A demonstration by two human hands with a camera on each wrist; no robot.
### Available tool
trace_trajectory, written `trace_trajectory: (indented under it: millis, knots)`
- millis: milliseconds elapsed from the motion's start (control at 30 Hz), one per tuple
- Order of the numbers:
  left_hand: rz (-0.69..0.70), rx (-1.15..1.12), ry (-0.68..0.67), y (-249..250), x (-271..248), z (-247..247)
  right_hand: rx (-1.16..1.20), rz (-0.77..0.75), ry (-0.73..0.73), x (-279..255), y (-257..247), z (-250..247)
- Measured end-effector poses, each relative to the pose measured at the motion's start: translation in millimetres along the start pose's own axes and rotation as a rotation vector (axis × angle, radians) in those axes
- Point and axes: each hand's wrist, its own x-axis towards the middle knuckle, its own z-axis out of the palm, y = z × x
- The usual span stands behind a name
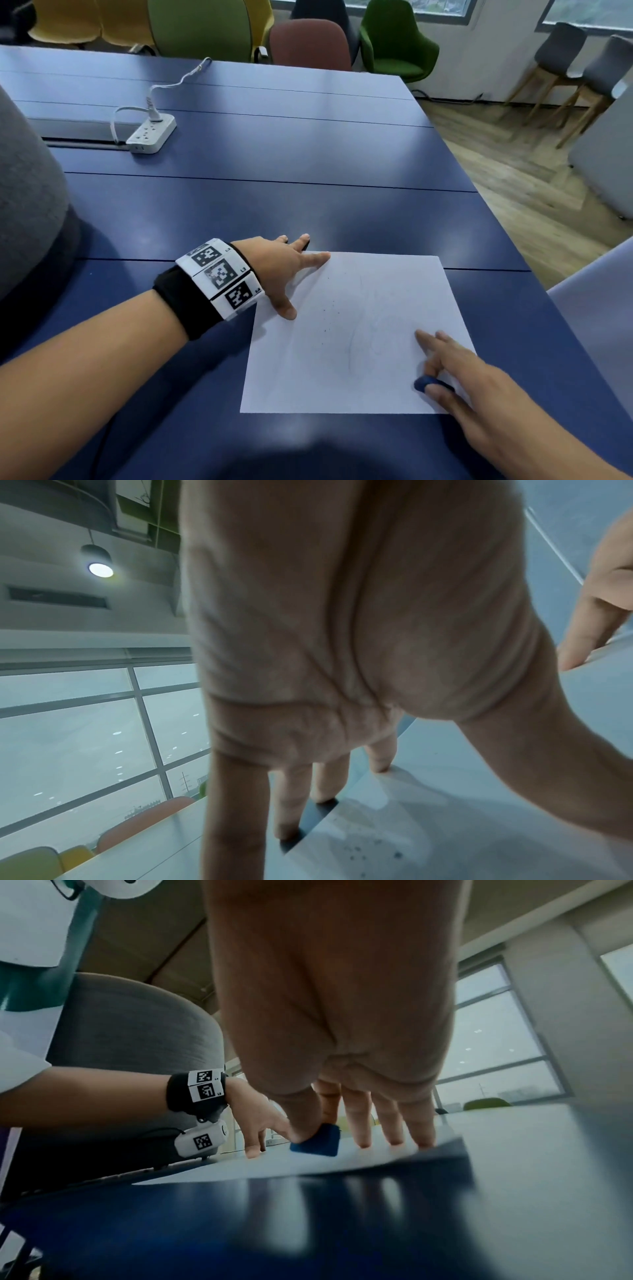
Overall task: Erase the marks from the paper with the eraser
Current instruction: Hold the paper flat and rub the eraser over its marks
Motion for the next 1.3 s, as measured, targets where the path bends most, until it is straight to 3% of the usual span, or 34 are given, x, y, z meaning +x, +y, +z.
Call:
trace_trajectory:
  millis: [200, 367, 433, 633, 700, 833, 1000, 1100, 1167, 1300]
  knots:
    - [0.018, -0.044, -0.048, -10, -7, -3, 0.070, 0.034, 0.069, -4, 3, 12]
    - [0.029, -0.139, 0.016, -18, -20, 2, 0.081, -0.001, 0.127, -7, 2, 21]
    - [0.092, -0.173, 0.030, -1, -28, 8, 0.085, -0.008, 0.154, -9, 6, 26]
    - [0.433, 0.103, 0.116, 81, -45, 57, 0.097, -0.017, 0.254, -9, 11, 36]
    - [0.474, 0.109, 0.127, 91, -52, 68, 0.118, -0.034, 0.239, -8, 9, 34]
    - [0.380, 0.087, 0.100, 76, -62, 74, 0.158, -0.017, 0.225, -8, 6, 32]
    - [0.004, -0.070, -0.101, 38, -82, 74, 0.167, -0.002, 0.184, -8, 9, 33]
    - [-0.140, -0.216, -0.117, 28, -81, 59, 0.133, -0.005, 0.153, -7, 10, 32]
    - [-0.097, -0.170, -0.072, 39, -76, 50, 0.093, 0.004, 0.139, -8, 14, 34]
    - [0.117, -0.127, -0.022, 80, -41, 30, 0.040, 0.020, 0.151, -7, 18, 36]
